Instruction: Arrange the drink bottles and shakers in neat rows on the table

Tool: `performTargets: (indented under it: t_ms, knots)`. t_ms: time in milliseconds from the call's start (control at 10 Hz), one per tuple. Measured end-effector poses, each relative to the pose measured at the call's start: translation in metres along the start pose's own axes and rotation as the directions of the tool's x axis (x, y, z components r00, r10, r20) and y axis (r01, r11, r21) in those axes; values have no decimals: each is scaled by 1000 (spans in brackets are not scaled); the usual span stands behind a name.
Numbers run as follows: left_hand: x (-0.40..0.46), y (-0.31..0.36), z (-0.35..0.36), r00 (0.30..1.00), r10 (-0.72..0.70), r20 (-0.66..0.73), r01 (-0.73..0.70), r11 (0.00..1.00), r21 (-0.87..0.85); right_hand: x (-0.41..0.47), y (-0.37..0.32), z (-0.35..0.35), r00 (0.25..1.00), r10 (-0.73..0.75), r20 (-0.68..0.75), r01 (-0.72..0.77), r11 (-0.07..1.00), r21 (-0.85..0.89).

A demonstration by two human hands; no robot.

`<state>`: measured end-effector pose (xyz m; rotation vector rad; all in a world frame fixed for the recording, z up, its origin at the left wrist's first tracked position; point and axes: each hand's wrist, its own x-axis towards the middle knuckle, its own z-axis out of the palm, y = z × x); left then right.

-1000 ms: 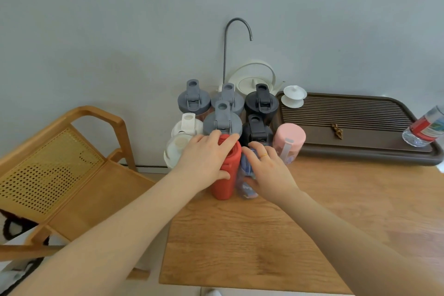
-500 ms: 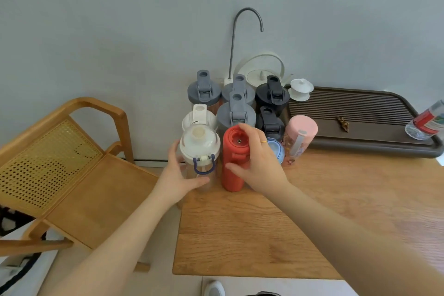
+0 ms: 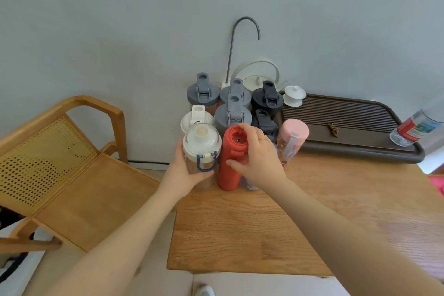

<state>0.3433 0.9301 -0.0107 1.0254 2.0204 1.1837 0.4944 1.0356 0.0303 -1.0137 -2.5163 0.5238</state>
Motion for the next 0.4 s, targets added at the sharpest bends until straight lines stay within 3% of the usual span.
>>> performTargets:
  t_ms: [100, 200, 300, 400]
  knots:
    - [-8, 16, -12, 996, 90, 19, -92, 985, 146, -5, -4, -15, 997, -18, 69, 19, 1000, -15]
    - [-19, 36, -25, 993, 113, 36, -118, 919, 377, -15, -4, -36, 997, -62, 43, 63, 998, -32]
    - [-33, 55, -36, 988, 140, 63, -153, 866, 475, -31, -10, -61, 998, -54, 17, 55, 997, -48]
    - [-46, 86, -41, 938, 345, 32, -303, 772, 559, -41, -14, -81, 989, -93, -114, 77, 988, -136]
